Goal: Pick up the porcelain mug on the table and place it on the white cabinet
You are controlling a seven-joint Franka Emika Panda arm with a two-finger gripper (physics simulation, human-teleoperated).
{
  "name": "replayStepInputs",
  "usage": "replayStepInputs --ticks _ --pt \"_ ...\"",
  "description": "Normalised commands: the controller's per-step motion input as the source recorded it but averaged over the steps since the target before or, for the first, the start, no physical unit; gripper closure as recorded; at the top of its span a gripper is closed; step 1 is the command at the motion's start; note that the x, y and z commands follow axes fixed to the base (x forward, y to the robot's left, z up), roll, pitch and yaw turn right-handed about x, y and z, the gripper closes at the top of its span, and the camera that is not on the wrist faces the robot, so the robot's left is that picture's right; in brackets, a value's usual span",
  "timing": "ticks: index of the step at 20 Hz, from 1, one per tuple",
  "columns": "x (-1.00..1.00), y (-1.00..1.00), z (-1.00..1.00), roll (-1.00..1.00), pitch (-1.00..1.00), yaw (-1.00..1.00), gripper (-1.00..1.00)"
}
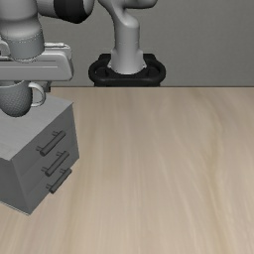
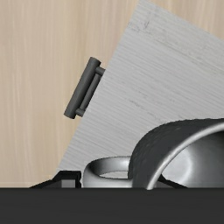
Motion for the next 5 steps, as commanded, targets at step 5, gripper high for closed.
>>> replayStepInputs --ticks 5 --pt "0.00 0.00 0.00 0.00 0.00 0.00 -1.00"
